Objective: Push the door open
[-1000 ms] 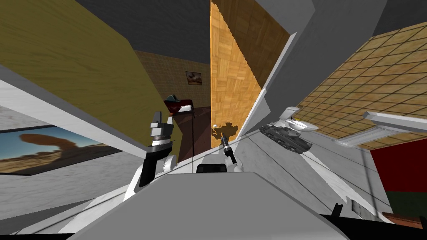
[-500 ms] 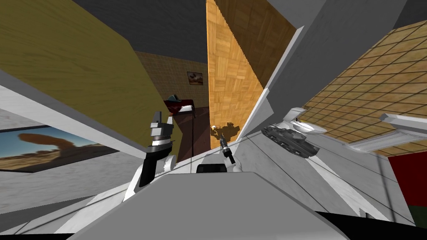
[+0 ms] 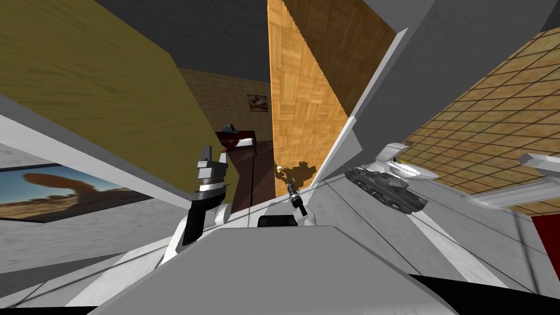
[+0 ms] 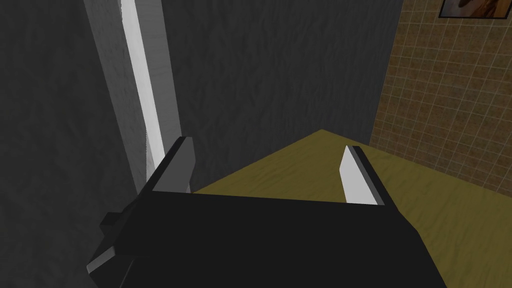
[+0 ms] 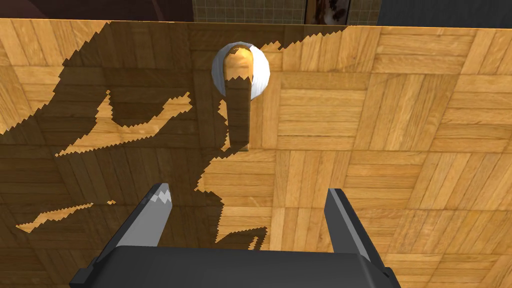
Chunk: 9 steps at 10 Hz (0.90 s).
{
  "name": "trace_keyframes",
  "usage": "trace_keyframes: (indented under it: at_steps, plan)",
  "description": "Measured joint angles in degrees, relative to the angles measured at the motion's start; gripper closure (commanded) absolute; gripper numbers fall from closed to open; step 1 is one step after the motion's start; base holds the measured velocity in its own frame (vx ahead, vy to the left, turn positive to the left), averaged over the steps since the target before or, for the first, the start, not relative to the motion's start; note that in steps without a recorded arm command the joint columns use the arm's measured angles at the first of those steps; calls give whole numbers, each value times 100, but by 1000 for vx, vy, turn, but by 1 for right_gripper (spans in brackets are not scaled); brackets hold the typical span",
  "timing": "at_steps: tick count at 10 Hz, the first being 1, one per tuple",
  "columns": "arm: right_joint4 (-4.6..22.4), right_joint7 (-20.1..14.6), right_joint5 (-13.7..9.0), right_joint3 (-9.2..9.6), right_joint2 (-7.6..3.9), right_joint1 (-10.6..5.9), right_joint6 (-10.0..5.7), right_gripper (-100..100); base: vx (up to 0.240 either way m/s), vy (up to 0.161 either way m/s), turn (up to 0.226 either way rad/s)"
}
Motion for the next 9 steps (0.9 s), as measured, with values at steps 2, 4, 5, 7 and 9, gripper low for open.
trace_keyframes:
  at_steps: [2,4,5,7,9]
  plan:
    - [174,15,-6,33,25,-65,-16,-100,23,-38,27]
    - [167,15,-10,28,-21,-54,-13,-100,130,29,27]
    - [174,20,-14,20,-47,-55,-14,-100,205,37,15]
    - [197,30,-23,0,-82,-59,-32,-100,199,74,23]
    - [244,42,-33,-20,-85,-58,-75,-100,201,51,26]
